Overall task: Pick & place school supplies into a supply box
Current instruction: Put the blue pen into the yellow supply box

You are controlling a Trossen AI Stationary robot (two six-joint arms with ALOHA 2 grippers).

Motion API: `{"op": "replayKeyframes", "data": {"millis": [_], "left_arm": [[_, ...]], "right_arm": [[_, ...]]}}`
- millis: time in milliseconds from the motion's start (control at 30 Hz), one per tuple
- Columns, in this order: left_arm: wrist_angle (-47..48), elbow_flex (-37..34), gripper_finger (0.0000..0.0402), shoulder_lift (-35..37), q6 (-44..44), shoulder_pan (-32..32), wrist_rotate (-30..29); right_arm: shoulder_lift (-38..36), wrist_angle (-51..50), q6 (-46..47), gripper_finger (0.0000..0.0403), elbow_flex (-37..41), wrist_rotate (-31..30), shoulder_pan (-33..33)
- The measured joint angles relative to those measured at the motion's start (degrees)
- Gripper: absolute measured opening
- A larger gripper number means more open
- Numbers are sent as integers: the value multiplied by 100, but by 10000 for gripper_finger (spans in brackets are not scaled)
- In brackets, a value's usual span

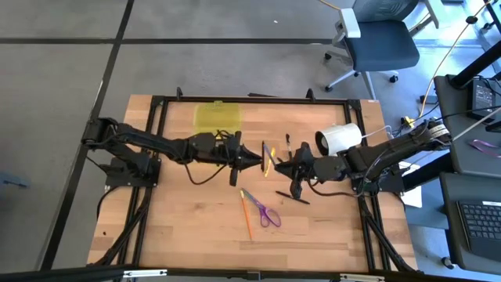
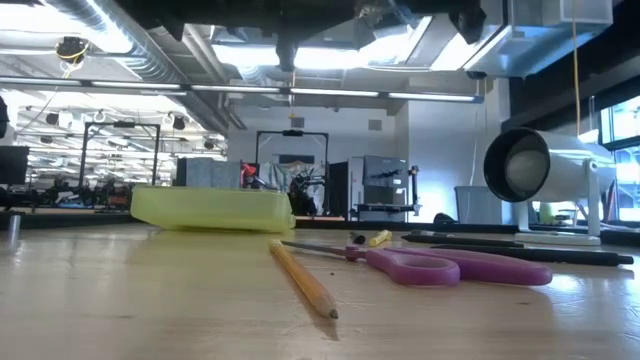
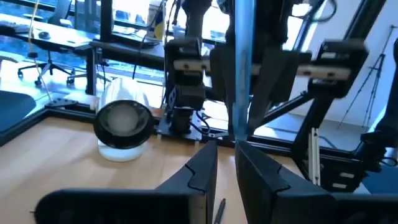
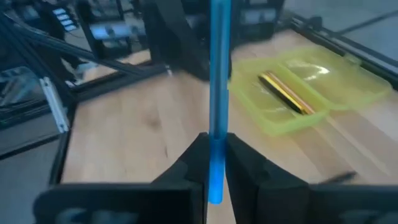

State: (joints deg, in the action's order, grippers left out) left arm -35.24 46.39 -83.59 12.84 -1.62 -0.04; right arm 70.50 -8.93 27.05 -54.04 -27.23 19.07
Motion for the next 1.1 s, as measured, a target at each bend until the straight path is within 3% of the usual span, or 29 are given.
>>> {"op": "replayKeyframes", "data": {"millis": [467, 633, 867, 1100], "left_arm": [[-105, -2, 55, -96, -448, -106, 245], [-196, -2, 85, -96, -417, -101, 124], [-1007, -2, 144, -96, -229, -101, 196], [-1102, -2, 156, -96, -10, -101, 257]], "right_arm": [[0, 205, -175, 41, 2, 179, -2], [0, 205, -177, 41, 2, 180, -2], [44, 226, -191, 41, 7, 177, -7], [160, 532, -229, 41, 9, 140, -63]]}}
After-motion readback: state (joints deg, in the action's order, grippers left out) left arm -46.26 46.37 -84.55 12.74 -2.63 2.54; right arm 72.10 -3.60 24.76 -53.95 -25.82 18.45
